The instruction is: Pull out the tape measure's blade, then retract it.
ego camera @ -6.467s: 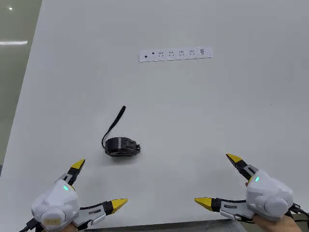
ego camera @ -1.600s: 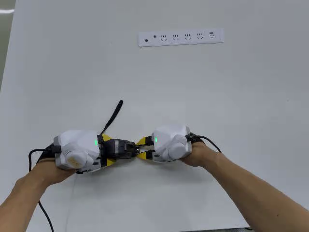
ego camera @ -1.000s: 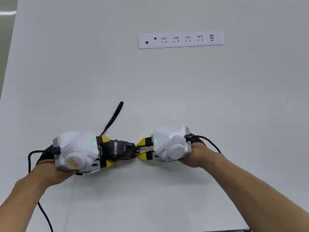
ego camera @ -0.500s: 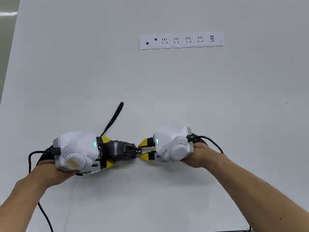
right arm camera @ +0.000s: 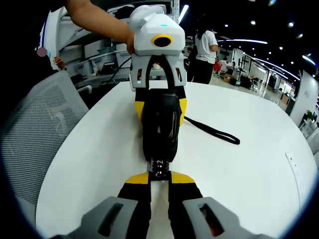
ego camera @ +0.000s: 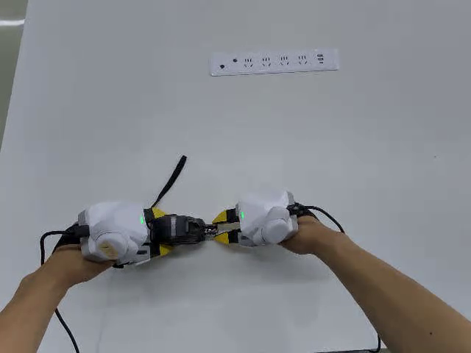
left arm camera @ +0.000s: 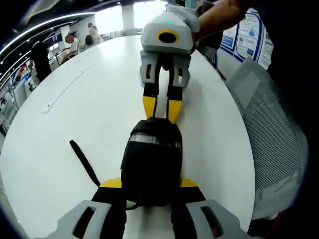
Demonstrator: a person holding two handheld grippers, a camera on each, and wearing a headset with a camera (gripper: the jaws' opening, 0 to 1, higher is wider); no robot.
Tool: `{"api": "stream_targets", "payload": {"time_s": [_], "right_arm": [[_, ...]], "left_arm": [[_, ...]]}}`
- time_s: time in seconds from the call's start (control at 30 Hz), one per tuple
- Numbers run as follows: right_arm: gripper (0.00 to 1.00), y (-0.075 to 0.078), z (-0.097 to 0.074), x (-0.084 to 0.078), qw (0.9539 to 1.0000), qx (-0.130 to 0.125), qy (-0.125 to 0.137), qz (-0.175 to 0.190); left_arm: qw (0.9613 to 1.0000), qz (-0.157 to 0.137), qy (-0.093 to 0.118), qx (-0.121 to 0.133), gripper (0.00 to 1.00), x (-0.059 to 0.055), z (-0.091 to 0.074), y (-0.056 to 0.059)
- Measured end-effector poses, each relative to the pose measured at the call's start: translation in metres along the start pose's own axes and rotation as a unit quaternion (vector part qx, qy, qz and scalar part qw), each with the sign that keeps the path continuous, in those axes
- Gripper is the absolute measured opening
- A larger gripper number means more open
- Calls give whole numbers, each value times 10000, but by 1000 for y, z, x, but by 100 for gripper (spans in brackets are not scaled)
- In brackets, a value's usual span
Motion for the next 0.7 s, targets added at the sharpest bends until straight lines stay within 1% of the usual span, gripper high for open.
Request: {"api": "stream_targets", "payload": {"time_s": [0.7], "right_arm": [[10, 0, -10, -4, 10000, 24, 18, 15]], "left_arm": [[10000, 14, 23, -26, 31, -1, 0, 0]]}}
Point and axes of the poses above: the centre of the closed fingertips' face, and the gripper's own axes: z roughly forward along the fingers, y roughly to its right, x roughly out of its top, the point moved 6 cm from there along -z, roughly backward along the fingers, and after that the axes turned 9 degrees about -x, right-handed, at the moved point
